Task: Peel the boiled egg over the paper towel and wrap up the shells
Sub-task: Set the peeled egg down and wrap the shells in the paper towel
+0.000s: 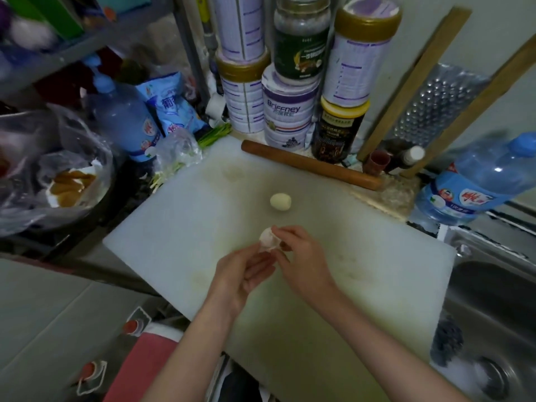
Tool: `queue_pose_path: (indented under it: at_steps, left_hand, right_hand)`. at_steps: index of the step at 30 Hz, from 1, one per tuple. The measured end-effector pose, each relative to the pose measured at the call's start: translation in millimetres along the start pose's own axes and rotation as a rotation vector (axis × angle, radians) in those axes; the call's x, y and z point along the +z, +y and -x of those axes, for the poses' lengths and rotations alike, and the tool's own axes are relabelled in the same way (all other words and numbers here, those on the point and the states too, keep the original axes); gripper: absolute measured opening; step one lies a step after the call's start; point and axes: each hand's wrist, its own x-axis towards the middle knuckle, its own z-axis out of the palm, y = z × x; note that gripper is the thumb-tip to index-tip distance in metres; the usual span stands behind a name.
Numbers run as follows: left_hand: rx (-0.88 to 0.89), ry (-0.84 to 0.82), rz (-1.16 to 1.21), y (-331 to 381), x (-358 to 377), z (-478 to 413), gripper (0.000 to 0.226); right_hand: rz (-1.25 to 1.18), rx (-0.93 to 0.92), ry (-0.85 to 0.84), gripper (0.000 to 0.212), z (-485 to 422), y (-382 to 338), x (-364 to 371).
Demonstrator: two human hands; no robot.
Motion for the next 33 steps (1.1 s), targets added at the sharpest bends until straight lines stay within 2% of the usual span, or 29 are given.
queue_pose_path:
  at_steps: [7, 13, 17, 27, 31, 33]
  left_hand:
    - [0.126, -0.122, -0.313, 47, -19, 5, 0.029]
    - [0.353, -0.021, -0.602, 91, -63, -2, 0.029]
    - [0.527, 0.096, -0.773, 128, -104, -13, 0.014]
    - [0.722, 0.393, -0.702, 224, -190, -32, 0.019]
    - [0.775, 0.475, -0.725, 247, -210, -36, 0.032]
    - [0.804, 0.497, -0.737, 252, -218, -38, 0.025]
  right_hand:
    - [0.105, -0.125, -0.006, 0.031, -30, -30, 18]
    - [0.080, -0.113, -0.020, 0.009, -64, -66, 56]
    - [0.105, -0.162, -0.067, 0.011, -91, -99, 93]
    - [0.071, -0.352, -0.173, 0.015, -182, -190, 197]
    - [0.042, -0.354, -0.190, 0.013, -208, -207, 236]
    - [0.072, -0.351, -0.205, 0.012, -220, -211, 255]
